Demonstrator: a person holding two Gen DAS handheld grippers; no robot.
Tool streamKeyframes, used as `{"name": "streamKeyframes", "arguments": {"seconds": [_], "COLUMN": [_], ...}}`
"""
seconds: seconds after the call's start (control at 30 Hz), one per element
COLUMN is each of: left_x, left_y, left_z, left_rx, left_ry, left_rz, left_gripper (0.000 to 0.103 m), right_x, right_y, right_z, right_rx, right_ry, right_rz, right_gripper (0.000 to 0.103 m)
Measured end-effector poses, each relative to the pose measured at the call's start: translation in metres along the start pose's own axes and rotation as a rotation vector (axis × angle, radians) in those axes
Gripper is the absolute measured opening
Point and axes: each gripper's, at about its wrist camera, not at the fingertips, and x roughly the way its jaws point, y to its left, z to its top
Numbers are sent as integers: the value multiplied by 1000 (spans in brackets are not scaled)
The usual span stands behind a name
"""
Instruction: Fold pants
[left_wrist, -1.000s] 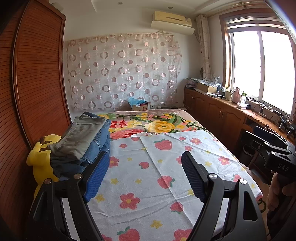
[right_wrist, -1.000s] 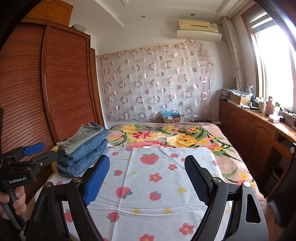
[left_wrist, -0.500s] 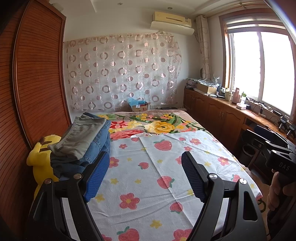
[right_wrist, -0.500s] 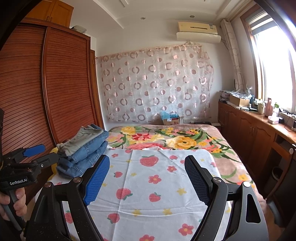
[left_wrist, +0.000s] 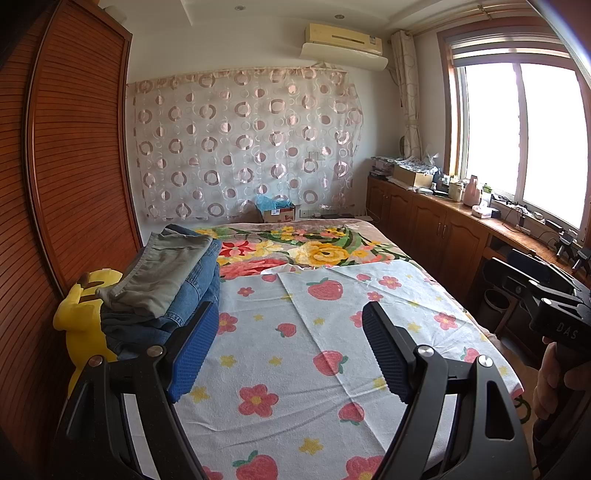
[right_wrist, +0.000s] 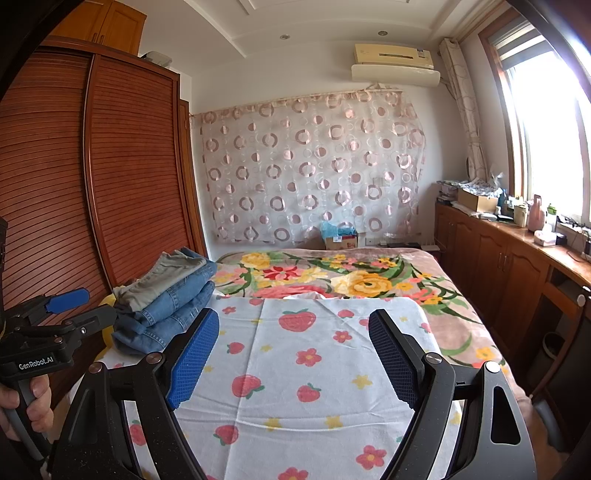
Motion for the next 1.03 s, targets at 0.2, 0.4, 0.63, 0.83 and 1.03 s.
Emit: {"name": "streamKeyframes", "arguments": {"seconds": [0.2,0.4,0.63,0.83,1.03], "left_x": [0,0,0,0,0], "left_y": [1,1,1,1,1], "left_z": [0,0,0,0,-1], "left_rx": [-1,-1,-1,-1,-3], "left_ry": [-2,-3,-1,-2,-2], "left_rz": [0,-1,-1,0,0], "left_gripper": [81,81,81,81,81], "right_x": [-1,-1,-1,-1,-1], "right_y": [2,2,2,2,2], "right_z": [1,1,0,0,0], "right_rx": [-1,-2,-2,-2,-1], "right_ry": [-5,-7,-6,-7,-7], "right_rz": [-3,-4,-4,-4,-4], "right_gripper": [85,85,85,85,85]}}
